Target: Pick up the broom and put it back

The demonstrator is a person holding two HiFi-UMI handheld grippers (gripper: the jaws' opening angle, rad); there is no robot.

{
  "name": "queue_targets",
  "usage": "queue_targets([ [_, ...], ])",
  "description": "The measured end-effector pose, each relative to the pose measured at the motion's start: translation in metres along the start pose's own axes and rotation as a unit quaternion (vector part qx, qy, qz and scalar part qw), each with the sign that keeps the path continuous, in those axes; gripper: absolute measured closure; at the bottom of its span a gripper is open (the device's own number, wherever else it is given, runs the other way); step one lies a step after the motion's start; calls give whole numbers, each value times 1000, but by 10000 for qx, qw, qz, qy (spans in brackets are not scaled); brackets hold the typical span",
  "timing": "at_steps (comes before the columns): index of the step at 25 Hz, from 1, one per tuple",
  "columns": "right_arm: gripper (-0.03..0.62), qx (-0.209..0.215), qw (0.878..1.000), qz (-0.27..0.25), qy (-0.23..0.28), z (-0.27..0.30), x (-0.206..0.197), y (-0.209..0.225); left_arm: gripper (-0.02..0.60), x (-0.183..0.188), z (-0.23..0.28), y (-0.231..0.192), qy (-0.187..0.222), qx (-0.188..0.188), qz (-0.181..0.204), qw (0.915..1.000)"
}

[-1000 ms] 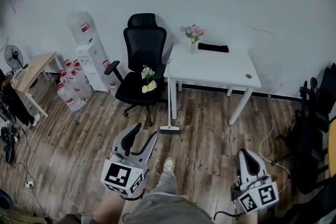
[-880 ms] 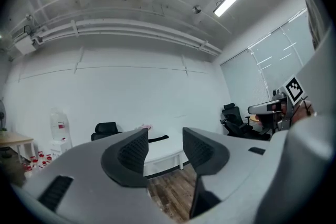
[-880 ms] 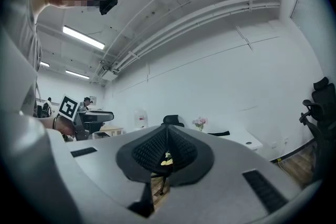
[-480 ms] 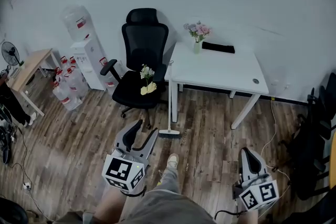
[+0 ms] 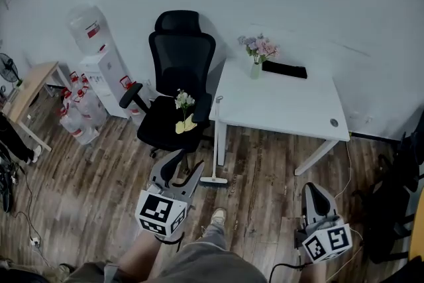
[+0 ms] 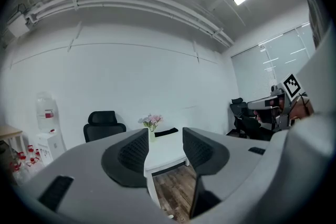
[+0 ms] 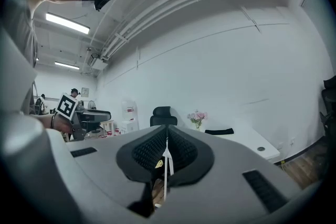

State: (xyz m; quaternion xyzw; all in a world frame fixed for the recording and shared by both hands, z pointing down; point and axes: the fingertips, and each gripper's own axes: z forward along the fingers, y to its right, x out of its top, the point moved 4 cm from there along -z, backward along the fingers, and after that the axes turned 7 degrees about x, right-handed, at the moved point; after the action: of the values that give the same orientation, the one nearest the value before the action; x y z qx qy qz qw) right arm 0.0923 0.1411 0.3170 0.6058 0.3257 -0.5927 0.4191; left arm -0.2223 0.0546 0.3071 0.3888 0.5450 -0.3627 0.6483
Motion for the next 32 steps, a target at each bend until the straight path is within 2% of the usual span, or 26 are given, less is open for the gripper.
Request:
queue_targets([
  [7,560,-80,9998,87,-188,106,12,43,371,-2,105,-46,-231,-145,-22,9996],
  [13,560,-35,9996,24,-287,167,17,61,371,-6,162,-64,-310,-289,-45,9991],
  [21,560,-128,9989,161,-429,189,11,93,371,-11,199,-67,-453,-307,-108,9984],
  [32,560,-85,9976,318,-613,212,0,144,371,-26,244,-71,-745,-10,-120,9971],
])
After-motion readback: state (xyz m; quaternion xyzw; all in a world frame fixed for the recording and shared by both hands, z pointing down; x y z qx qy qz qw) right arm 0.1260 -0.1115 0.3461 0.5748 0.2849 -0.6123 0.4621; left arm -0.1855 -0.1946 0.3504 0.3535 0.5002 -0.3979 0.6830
